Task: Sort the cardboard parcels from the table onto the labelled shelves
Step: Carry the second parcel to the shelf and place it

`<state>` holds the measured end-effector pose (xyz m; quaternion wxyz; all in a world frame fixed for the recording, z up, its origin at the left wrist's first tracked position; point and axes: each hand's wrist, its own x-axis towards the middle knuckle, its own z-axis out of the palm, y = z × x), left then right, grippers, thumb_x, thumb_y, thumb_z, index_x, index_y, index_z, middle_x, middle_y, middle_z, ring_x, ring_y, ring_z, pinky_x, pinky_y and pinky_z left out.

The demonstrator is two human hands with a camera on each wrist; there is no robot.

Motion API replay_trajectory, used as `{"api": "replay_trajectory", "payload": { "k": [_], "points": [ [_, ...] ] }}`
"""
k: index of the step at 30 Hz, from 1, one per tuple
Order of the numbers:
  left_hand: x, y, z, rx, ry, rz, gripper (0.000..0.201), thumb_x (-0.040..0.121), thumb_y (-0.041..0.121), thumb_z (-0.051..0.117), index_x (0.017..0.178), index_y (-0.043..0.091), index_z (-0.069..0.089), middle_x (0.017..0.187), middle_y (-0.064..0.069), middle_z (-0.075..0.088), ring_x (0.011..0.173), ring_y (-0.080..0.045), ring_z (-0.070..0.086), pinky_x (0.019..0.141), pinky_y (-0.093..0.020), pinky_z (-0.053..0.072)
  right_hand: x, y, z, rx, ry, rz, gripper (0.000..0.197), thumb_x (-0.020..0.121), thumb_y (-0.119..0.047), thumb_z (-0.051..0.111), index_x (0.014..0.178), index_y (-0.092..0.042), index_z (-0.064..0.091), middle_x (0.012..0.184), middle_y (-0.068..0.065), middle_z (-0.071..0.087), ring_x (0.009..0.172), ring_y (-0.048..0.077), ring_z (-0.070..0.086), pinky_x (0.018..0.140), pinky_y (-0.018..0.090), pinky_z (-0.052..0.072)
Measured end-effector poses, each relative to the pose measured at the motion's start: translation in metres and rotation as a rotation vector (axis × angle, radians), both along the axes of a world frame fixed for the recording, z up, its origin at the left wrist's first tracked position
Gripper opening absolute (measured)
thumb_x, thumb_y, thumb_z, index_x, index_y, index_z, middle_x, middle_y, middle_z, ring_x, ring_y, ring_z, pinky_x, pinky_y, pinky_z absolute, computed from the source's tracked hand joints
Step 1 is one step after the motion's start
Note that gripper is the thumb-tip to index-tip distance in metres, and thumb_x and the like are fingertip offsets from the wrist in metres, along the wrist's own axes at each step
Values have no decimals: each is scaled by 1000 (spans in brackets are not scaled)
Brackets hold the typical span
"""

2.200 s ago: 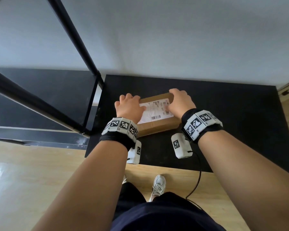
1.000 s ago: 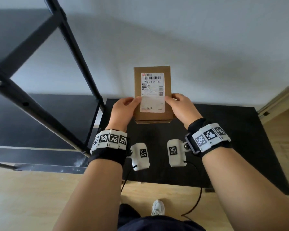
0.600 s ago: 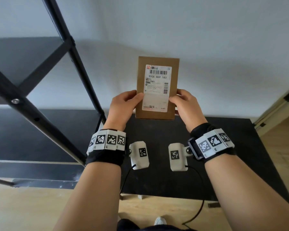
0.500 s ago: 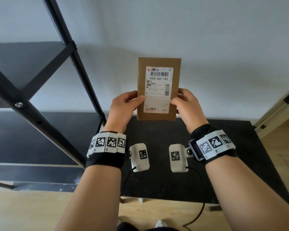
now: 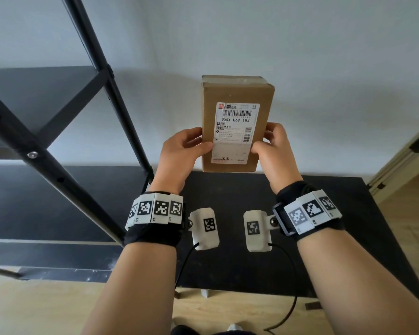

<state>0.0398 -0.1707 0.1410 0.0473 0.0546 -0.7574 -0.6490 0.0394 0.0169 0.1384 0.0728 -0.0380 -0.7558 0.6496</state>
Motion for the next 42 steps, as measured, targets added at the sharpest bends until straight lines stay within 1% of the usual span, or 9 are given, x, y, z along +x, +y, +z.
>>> {"api": "replay_trajectory", "payload": {
  "k": [2, 13, 17, 20, 25, 30, 35, 38, 42],
  "points": [
    [1, 2, 0, -9, 2, -2, 47, 89, 15, 73, 134, 15, 62, 124, 6, 71, 116, -8, 65, 96, -26, 54, 1, 0, 0, -3, -6, -9, 33, 92, -5, 52, 121, -18, 45, 121, -6, 61, 98, -1, 60, 60, 11, 50],
    [0, 12, 1, -7, -9, 50, 44, 89, 37, 71, 130, 19, 67, 119, 7, 73, 112, -9, 66, 97, -30, 54, 0, 3, -1, 35, -77, -17, 32, 98, -22, 48, 130, -18, 44, 116, -6, 61, 102, 11, 61, 70, 19, 49],
    [0, 16, 2, -28, -19, 57, 41, 89, 39, 70, 124, 19, 70, 114, 7, 74, 109, -10, 67, 99, -34, 54, 0, 6, 0, 72, -93, -18, 31, 100, -25, 44, 131, -19, 43, 94, -18, 56, 82, 0, 58, 61, 14, 44],
    [2, 19, 1, -59, -29, 46, 41, 90, 39, 69, 126, 19, 69, 115, 6, 73, 110, -11, 67, 98, -34, 54, 1, 7, 0, 101, -101, -19, 36, 100, -25, 43, 136, -17, 44, 102, -12, 60, 80, -3, 56, 59, 13, 44],
    [8, 20, 2, -95, -56, 44, 39, 93, 34, 67, 128, 19, 65, 118, 5, 71, 111, -13, 65, 97, -33, 54, 3, 6, -2, 121, -105, 47, 24, 100, -19, 42, 122, -18, 52, 111, -9, 60, 82, -6, 55, 50, 1, 43],
    [23, 9, -6, -110, -104, 66, 41, 92, 30, 68, 131, 18, 64, 120, 6, 70, 114, -14, 64, 101, -38, 53, 9, -6, -6, 114, -148, 74, 34, 98, -15, 48, 131, -15, 43, 116, -7, 56, 98, 10, 56, 62, 17, 47],
    [43, -14, -15, -83, -155, 104, 49, 90, 31, 70, 136, 19, 60, 120, 5, 71, 114, -16, 66, 102, -43, 52, 19, -29, -9, 128, -175, 121, 35, 96, -17, 52, 128, -16, 39, 114, -7, 55, 87, 4, 55, 63, 17, 46],
    [60, -31, -15, -83, -186, 112, 61, 89, 35, 70, 144, 17, 53, 122, 2, 72, 114, -16, 66, 103, -42, 51, 30, -49, -12, 152, -197, 118, 47, 90, -25, 58, 133, -16, 42, 121, -2, 58, 96, 9, 60, 67, 21, 50],
    [93, -53, -16, -53, -181, 119, 48, 90, 32, 70, 134, 16, 63, 114, 2, 75, 104, -12, 70, 97, -36, 55, 55, -78, -17, 219, -229, 155, 45, 76, -42, 57, 117, -24, 54, 122, 3, 59, 97, 15, 64, 71, 26, 58]
  ]
}}
